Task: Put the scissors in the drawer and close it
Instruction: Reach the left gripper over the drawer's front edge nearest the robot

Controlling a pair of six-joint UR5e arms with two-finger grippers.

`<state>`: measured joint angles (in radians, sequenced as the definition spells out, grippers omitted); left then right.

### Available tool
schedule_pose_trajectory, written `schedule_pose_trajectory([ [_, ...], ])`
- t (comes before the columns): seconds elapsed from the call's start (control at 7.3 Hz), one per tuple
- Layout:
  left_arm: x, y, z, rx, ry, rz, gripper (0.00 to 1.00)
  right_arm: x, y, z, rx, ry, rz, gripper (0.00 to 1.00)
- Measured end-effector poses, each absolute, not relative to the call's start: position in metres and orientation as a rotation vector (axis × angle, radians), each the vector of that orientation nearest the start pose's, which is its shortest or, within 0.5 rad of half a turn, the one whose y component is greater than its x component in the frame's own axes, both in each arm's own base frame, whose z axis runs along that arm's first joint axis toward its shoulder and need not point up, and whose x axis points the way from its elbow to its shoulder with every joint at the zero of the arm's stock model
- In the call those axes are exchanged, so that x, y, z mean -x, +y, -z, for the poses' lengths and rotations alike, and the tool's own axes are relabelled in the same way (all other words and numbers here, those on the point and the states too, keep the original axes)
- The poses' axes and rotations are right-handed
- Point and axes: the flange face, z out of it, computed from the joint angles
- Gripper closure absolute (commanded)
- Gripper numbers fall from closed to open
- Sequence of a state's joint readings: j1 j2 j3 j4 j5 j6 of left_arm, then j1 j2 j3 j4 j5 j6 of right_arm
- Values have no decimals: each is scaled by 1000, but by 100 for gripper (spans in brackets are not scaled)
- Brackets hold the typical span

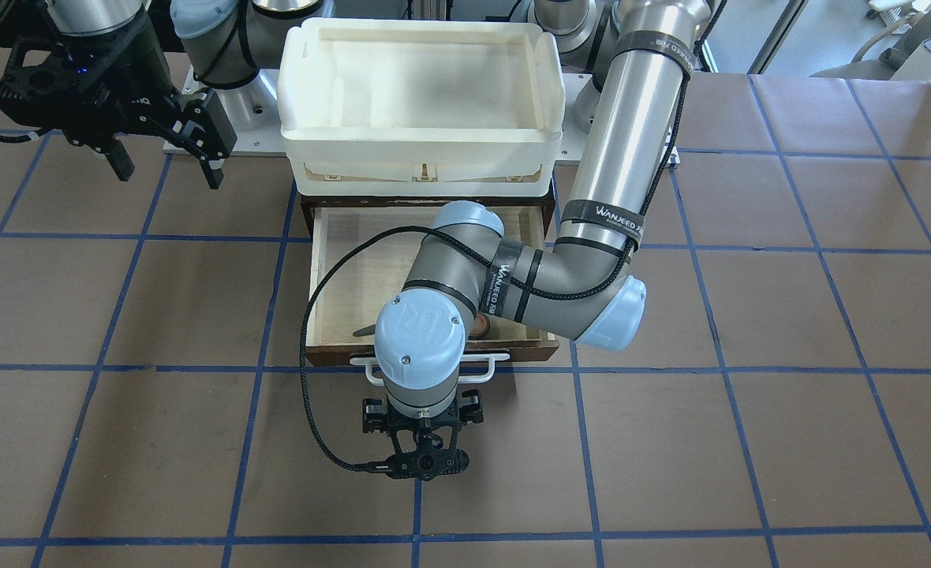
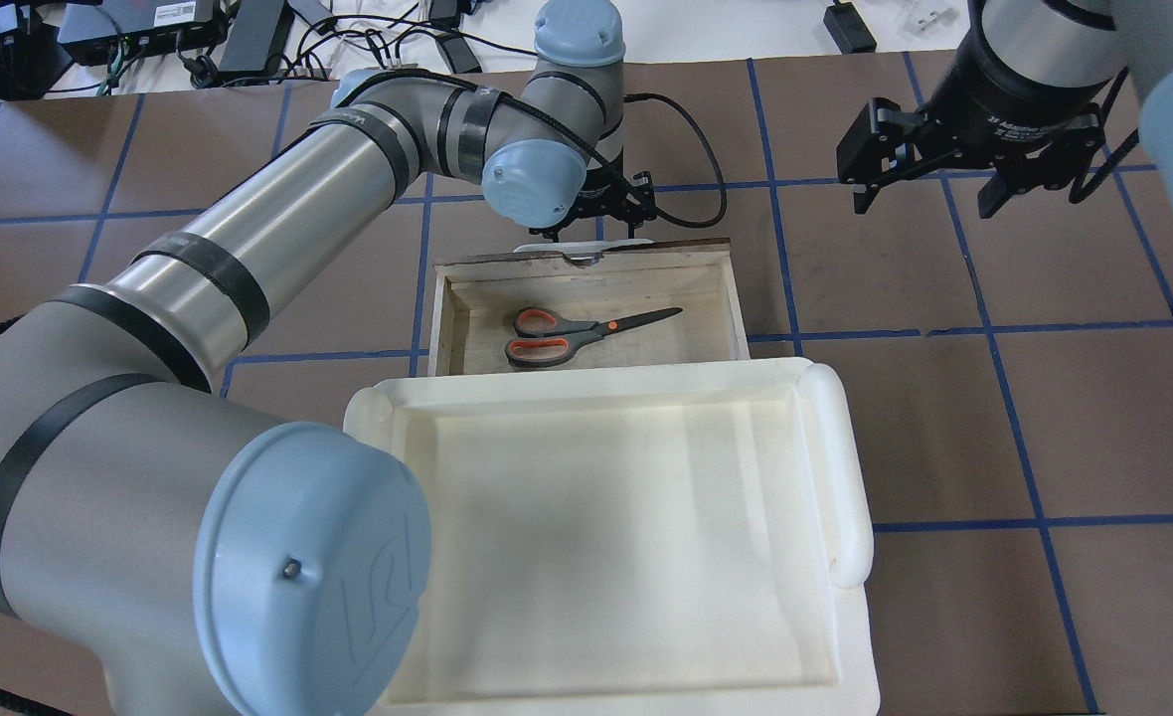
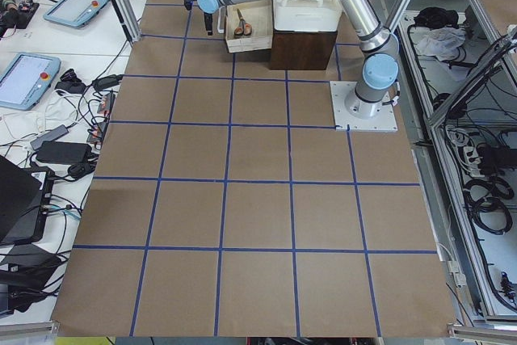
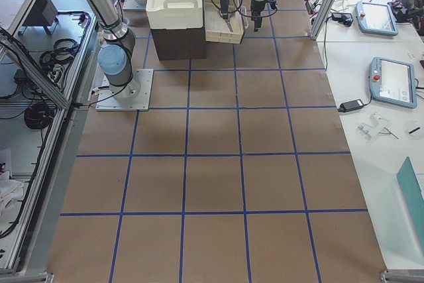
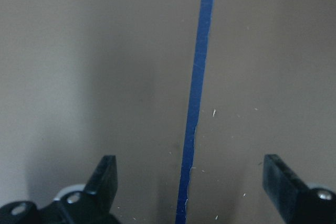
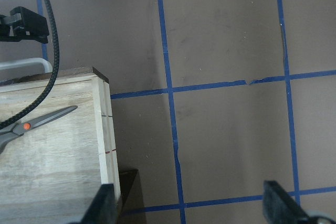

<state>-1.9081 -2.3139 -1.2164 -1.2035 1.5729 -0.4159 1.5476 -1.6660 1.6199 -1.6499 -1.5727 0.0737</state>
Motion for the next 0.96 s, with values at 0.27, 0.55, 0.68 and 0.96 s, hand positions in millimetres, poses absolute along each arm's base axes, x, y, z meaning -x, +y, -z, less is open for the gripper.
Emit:
schedule_pose_trajectory([
  [0.27,372,-657,-211,52,3115,-128,0,-122,-466,-516,-152,3132,193,0],
  [0.55,370,-653,-202,36,3097,-206,0,-122,-466,-515,-151,3132,188,0],
  [0.68,370,-651,-200,35,3091,-232,0,-122,-467,-514,-152,3131,184,0],
  [0.96,373,-644,-207,36,3091,-275,0,-122,-467,-512,-152,3132,165,0],
])
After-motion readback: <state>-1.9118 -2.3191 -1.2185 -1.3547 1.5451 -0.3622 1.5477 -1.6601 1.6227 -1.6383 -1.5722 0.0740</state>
